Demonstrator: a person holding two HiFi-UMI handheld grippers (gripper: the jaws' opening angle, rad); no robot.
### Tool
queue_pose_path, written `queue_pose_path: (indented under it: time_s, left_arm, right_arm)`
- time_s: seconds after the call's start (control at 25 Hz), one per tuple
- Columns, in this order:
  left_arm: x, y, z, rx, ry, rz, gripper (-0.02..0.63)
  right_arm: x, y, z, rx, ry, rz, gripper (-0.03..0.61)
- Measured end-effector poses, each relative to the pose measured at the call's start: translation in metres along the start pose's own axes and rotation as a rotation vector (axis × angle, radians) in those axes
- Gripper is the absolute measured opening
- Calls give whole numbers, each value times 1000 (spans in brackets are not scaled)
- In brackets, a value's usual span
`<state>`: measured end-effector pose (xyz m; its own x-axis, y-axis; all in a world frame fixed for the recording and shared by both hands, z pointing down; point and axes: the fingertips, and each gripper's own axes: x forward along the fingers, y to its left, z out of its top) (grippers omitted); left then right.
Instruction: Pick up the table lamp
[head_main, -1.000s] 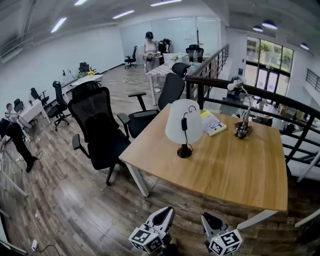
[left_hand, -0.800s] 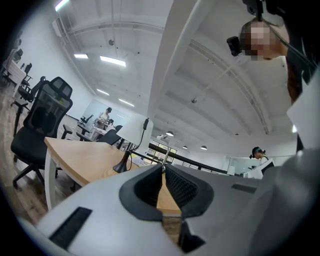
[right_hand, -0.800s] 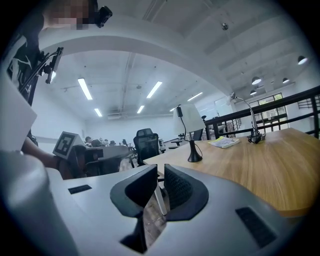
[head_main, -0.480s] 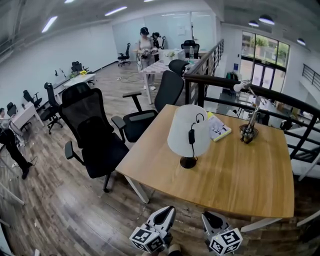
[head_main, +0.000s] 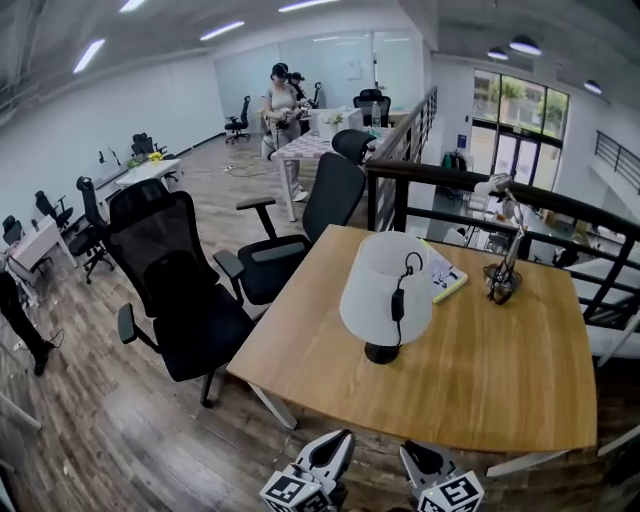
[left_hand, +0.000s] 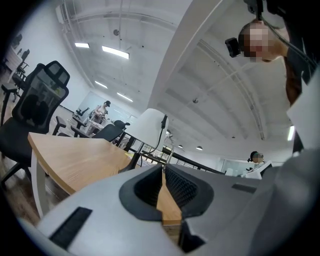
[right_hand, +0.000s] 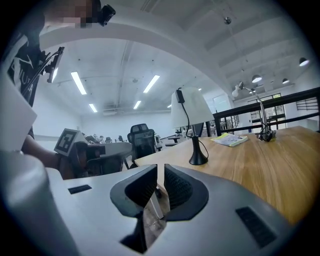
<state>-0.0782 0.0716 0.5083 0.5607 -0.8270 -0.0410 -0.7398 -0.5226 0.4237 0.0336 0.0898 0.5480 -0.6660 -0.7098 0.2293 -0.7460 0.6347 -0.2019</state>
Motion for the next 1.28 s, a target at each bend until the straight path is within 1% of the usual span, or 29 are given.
queue_pose_path:
  time_s: [0.2, 0.4, 0.56, 0.72, 0.96, 1.04, 1.16, 1.28]
  left_arm:
    - [0, 11, -15, -52, 17, 4, 26]
    - [8, 17, -17, -75, 30, 1, 26]
    - [20, 31, -7, -70, 20, 2, 26]
    - [40, 46, -1, -122, -2, 0, 26]
    - [73, 56, 0, -184, 5, -51, 26]
    - [86, 63, 6, -206, -15, -70, 26]
    - [104, 67, 21, -256, -50, -119, 26]
    - [122, 73, 27, -301, -42, -159, 26]
  right_arm:
    - [3, -10, -15, 32, 35, -22, 57]
    - [15, -13, -23, 40, 70, -16, 57]
    - [38, -21, -14, 41, 55, -7, 57]
    - [56, -35, 3, 32, 24, -2, 57]
    - [71, -64, 1, 89, 39, -44, 57]
    - [81, -73, 4, 86, 44, -44, 57]
    - [96, -82, 9, 84, 51, -41, 57]
    - [111, -92, 16, 86, 52, -37, 57]
